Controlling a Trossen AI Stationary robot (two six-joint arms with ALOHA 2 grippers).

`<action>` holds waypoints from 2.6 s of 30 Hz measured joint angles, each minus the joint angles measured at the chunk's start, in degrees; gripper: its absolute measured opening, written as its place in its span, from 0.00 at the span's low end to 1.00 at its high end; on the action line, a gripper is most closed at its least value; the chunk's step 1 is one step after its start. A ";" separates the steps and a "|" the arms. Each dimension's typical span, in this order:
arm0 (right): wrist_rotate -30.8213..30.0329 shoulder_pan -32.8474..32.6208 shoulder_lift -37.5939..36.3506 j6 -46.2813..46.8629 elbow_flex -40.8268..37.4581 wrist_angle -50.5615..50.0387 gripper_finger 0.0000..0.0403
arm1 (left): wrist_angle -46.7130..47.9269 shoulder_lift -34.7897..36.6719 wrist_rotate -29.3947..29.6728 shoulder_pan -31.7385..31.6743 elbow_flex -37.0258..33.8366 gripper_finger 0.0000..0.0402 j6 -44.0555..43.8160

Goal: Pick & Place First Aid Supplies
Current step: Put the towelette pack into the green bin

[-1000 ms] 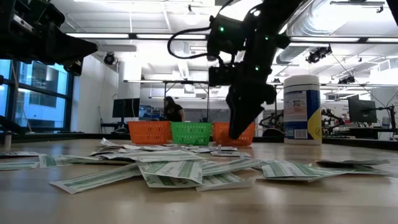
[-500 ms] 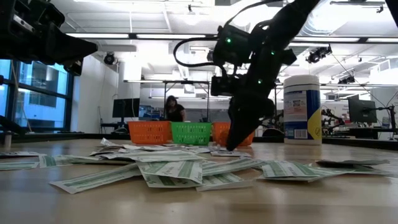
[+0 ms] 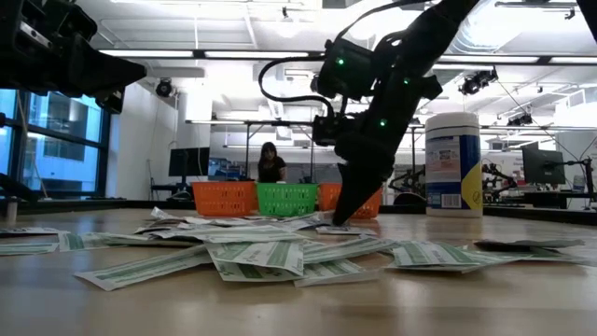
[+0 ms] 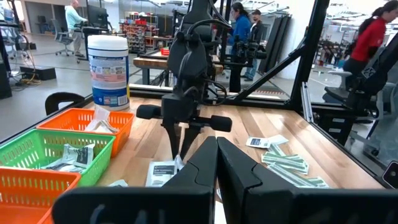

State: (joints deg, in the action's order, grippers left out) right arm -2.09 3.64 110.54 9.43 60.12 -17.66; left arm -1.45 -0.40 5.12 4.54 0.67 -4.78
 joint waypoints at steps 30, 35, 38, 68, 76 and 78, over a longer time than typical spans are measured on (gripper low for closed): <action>-8.05 1.44 -26.56 11.90 -0.33 -7.90 0.00 | 0.00 0.00 -0.02 -0.02 0.00 0.00 0.00; -5.84 3.97 -26.12 10.61 -0.31 -4.52 0.00 | 0.00 0.01 -0.02 0.00 0.00 0.00 -0.02; -5.90 5.07 -26.12 10.99 -0.28 -4.26 0.00 | 0.00 0.02 -0.02 0.00 0.00 0.00 0.00; -13.80 8.74 -25.14 18.17 -0.17 -2.10 0.00 | 0.00 0.00 0.00 0.00 0.00 0.00 -0.02; -10.08 8.79 -25.14 13.18 -0.17 -1.49 0.00 | 0.00 0.02 -0.02 0.00 0.00 0.00 0.00; -8.43 9.14 -25.00 10.85 -0.17 -0.94 0.00 | 0.00 0.01 -0.02 -0.01 0.00 0.00 -0.01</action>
State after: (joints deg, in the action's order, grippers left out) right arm -10.52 12.78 85.54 20.29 59.94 -18.60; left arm -1.45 -0.39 5.10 4.52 0.67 -4.79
